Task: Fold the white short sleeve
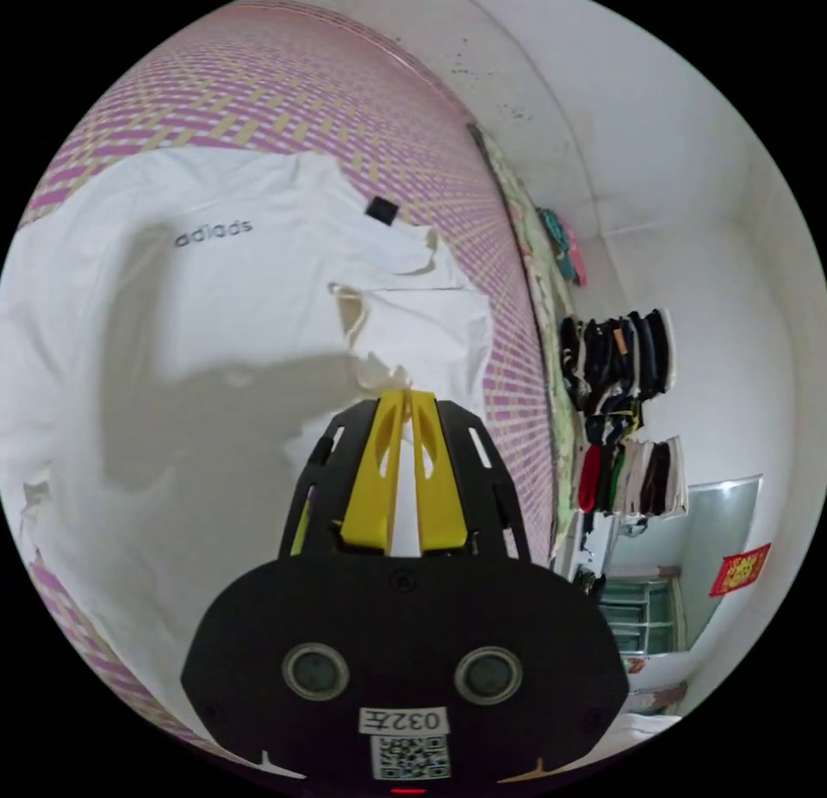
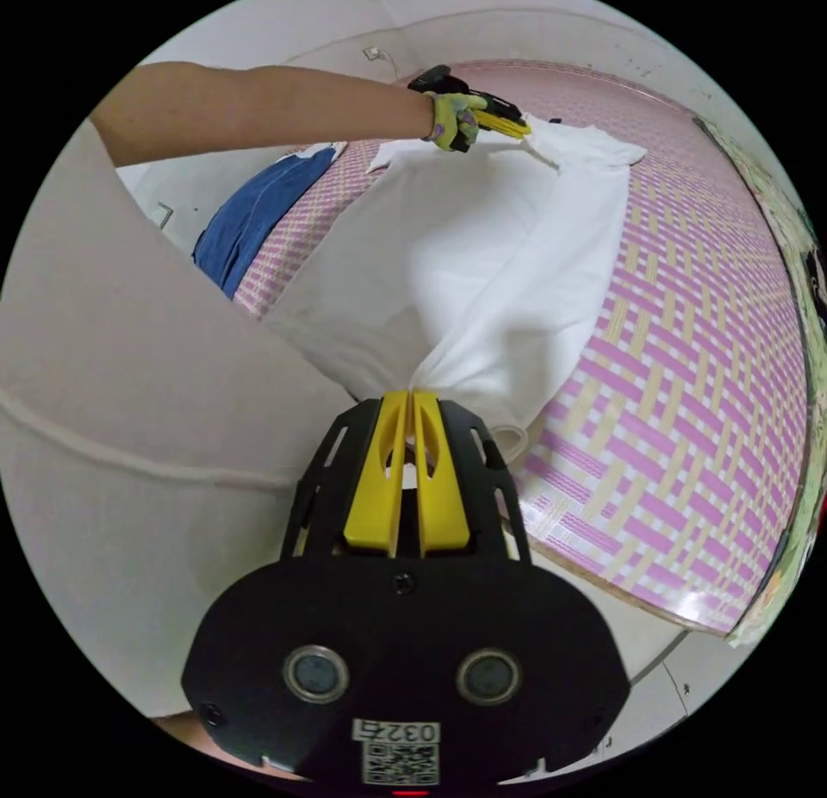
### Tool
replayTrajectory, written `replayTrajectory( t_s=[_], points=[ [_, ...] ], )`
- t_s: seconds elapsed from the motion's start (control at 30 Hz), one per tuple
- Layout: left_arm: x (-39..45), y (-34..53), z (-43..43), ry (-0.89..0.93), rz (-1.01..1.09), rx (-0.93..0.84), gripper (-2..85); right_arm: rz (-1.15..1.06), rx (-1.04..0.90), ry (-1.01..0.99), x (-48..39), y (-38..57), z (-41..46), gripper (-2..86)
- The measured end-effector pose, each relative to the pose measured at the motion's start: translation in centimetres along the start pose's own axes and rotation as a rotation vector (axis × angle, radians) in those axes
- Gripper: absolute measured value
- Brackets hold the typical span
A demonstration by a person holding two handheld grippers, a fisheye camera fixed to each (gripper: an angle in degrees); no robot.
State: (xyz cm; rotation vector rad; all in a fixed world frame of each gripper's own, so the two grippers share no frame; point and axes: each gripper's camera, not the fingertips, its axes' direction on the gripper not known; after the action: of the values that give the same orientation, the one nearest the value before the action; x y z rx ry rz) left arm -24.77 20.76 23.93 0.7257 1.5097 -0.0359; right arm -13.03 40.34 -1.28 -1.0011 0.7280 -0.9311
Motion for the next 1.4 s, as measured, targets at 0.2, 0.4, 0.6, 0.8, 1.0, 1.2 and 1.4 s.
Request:
replayTrajectory(
  t_s=[0.2,0.4,0.6,0.8,1.0,1.2,1.4],
  points=[
    [-0.9,1.6,0.3,-0.052,-0.035,0.021,-0.1,0.088,-0.198,-0.161,1.3,-2.4,5.2,4.8],
    [5.4,9.5,1.7,-0.021,0.254,-0.086,-1.0,0.363,0.066,-0.262,5.5,3.2,-0.1,2.2],
    [11.7,21.2,11.0,0.071,0.453,-0.461,-1.3,0.393,0.117,-0.155,6.3,3.9,-0.2,6.5],
    [15.0,23.7,15.7,-0.006,0.55,-0.511,-0.9,0.235,0.006,0.044,2.4,0.0,2.9,1.4],
    [15.6,24.1,18.0,-0.015,0.611,-0.568,-0.9,0.109,0.028,0.418,-3.5,1.5,1.6,-0.9],
    [17.0,25.7,18.6,0.053,0.678,-0.599,-0.9,0.304,-0.008,0.312,-0.9,3.4,2.4,-1.0],
    [16.1,27.3,20.1,0.031,0.679,-0.643,-0.9,0.316,0.106,0.123,2.0,-0.3,2.1,-1.0]
  ],
)
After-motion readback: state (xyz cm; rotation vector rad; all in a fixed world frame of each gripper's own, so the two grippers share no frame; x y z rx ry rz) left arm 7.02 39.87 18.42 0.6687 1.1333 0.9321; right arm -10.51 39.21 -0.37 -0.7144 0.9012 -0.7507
